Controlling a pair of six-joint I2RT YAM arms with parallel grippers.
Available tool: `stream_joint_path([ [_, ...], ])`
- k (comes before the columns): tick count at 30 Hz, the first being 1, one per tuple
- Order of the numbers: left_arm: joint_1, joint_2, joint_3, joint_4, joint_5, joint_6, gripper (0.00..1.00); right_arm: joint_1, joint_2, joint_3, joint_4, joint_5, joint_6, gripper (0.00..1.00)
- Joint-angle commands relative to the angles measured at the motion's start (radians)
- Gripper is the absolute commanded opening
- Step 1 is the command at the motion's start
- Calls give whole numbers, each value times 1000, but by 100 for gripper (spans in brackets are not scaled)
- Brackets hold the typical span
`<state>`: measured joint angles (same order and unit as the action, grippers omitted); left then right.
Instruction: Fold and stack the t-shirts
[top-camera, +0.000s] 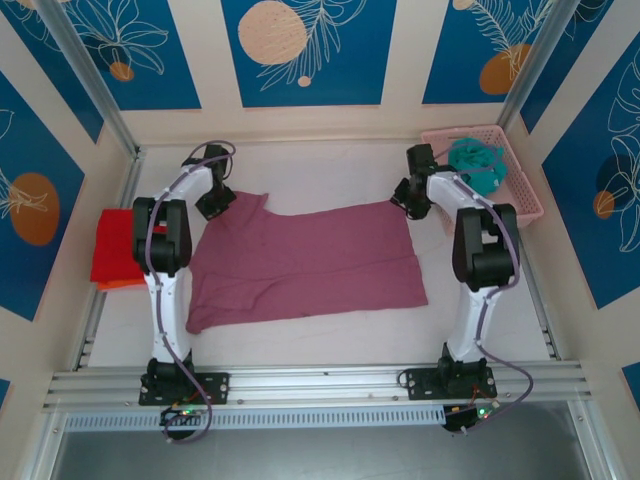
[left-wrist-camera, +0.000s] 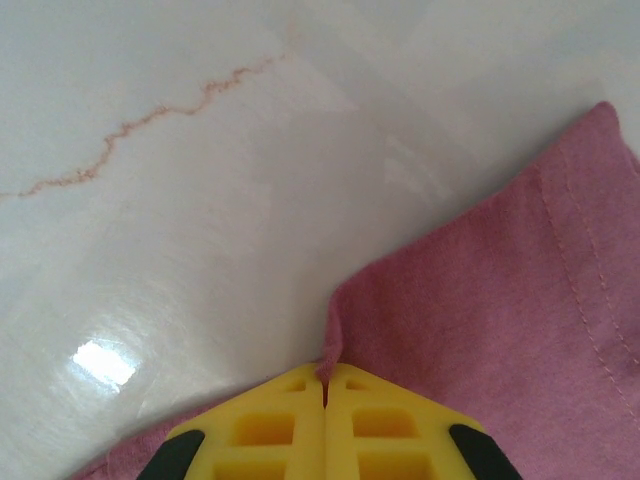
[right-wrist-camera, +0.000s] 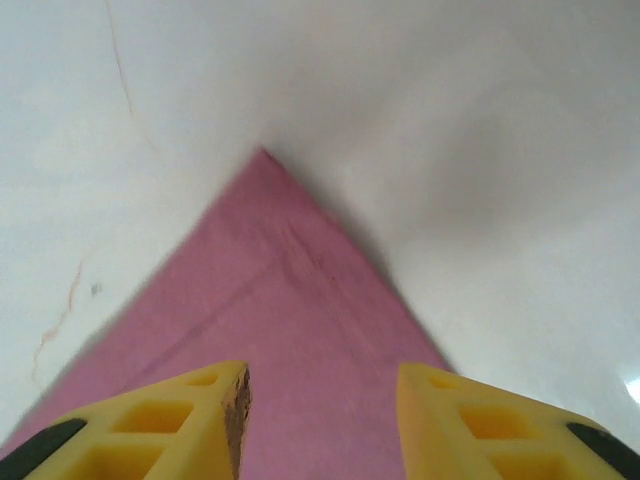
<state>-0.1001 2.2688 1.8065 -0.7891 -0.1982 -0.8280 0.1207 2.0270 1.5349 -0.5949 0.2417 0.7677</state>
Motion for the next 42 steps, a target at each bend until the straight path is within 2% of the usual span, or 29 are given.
stream_joint_path([
  [1, 7, 18, -45, -41, 59, 20, 0, 28, 85, 130, -112, 79, 2, 41],
  [7, 7, 14, -56, -36, 65, 24, 0, 55, 226, 308, -203, 117, 26, 39],
  [19, 7, 9, -60, -31, 76, 40, 0, 63, 379, 447, -296, 140, 15, 38],
  [24, 7, 3, -68, -28, 74, 47, 0, 62, 404, 476, -338, 126, 5, 21],
  [26, 6, 4, -68, -28, 75, 49, 0, 63, 404, 476, -343, 115, 4, 11],
  [29, 7, 3, -70, -26, 78, 49, 0, 64, 399, 480, -351, 107, 4, 0],
  [39, 7, -34, -72, -16, 86, 50, 0, 63, 241, 404, -277, 102, 5, 0],
  [42, 7, -45, -68, -12, 90, 51, 0, 60, 223, 407, -281, 108, 11, 30],
])
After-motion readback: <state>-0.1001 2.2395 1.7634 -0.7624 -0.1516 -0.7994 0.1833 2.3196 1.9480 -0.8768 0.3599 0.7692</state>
